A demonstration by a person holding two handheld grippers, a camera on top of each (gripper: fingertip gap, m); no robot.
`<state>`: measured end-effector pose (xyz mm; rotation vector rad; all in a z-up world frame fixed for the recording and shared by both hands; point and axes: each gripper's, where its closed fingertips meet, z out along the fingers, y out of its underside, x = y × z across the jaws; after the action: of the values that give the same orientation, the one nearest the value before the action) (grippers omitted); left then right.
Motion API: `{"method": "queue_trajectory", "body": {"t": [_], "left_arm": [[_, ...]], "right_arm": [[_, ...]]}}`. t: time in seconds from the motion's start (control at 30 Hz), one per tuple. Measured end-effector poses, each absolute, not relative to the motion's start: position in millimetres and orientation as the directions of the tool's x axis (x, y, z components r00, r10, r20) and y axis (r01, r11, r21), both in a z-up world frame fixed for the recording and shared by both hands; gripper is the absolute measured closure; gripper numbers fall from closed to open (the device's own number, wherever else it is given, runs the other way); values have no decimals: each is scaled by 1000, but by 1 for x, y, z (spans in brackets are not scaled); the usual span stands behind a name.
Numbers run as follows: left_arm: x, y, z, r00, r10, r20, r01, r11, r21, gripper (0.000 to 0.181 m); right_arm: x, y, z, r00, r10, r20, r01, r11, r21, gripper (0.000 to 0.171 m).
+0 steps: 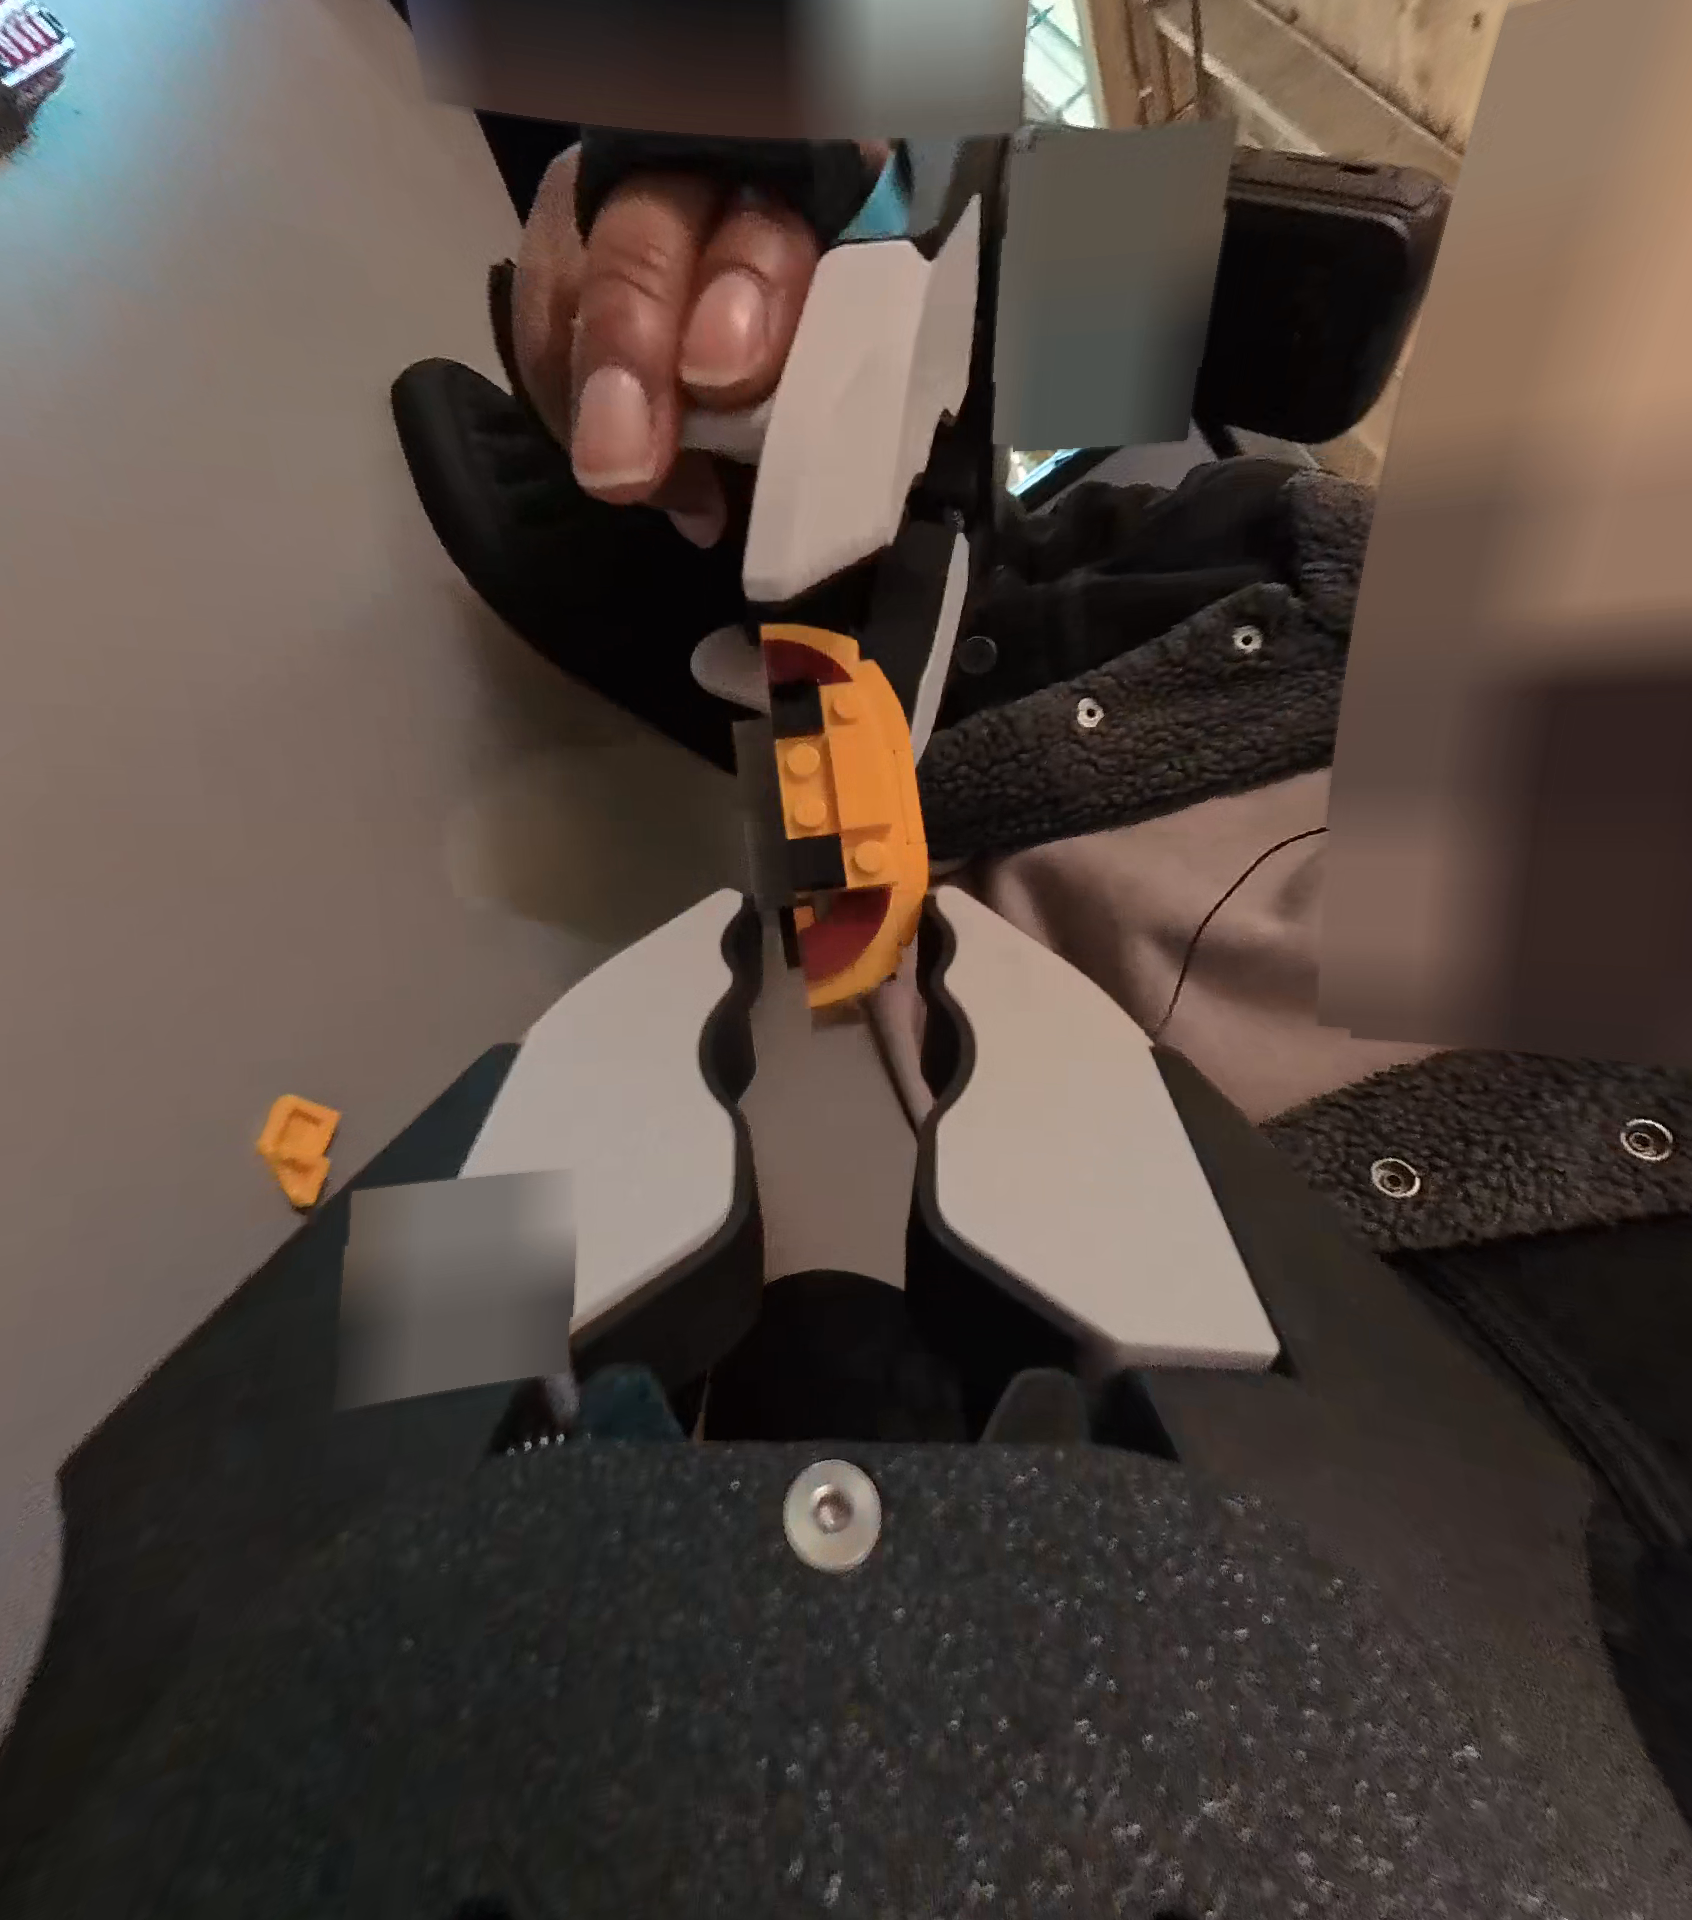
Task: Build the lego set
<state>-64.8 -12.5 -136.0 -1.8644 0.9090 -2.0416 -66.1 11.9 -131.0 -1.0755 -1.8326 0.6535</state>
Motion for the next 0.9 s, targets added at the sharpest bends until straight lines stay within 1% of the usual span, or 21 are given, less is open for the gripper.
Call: {"method": "queue_trajectory", "body": {"t": [0.23, 0.4, 0.5, 0.57, 0.6, 0.67, 0.73, 0.8, 0.9], "left_arm": [[-67, -10, -126, -223, -509, 832, -186, -815, -549, 153], [-67, -11, -123, -237, -501, 832, -183, -818, -545, 153], [-67, -8, -126, -206, -518, 830, -175, -815, -552, 153], [-66, -2, -134, -113, -593, 797, -175, -778, -604, 153], [-66, 4, -142, -18, -660, 751, -190, -735, -651, 153], [-70, 14, -160, 157, -786, 598, -273, -617, -738, 153], [-75, 24, -170, 284, -848, 447, -348, -526, -776, 153], [-77, 29, -175, 338, -889, 309, -421, -437, -795, 153], [-74, 29, -182, 352, -927, 131, -545, -316, -777, 153]], "right_arm": [[-68, 8, -127, -242, 919, 312, 335, 381, -862, 122], [-68, 11, -124, -225, 928, 296, 312, 356, -881, 124], [-68, 12, -127, -226, 930, 290, 322, 352, -879, 124], [-66, 14, -129, -226, 933, 280, 335, 345, -877, 123], [-64, 16, -131, -226, 936, 270, 351, 336, -874, 123], [-60, 22, -135, -220, 943, 249, 370, 317, -873, 122], [-57, 30, -139, -203, 950, 238, 393, 302, -869, 123], [-56, 35, -145, -188, 957, 221, 419, 282, -863, 123], [-57, 37, -152, -178, 961, 213, 448, 272, -852, 124]]}}
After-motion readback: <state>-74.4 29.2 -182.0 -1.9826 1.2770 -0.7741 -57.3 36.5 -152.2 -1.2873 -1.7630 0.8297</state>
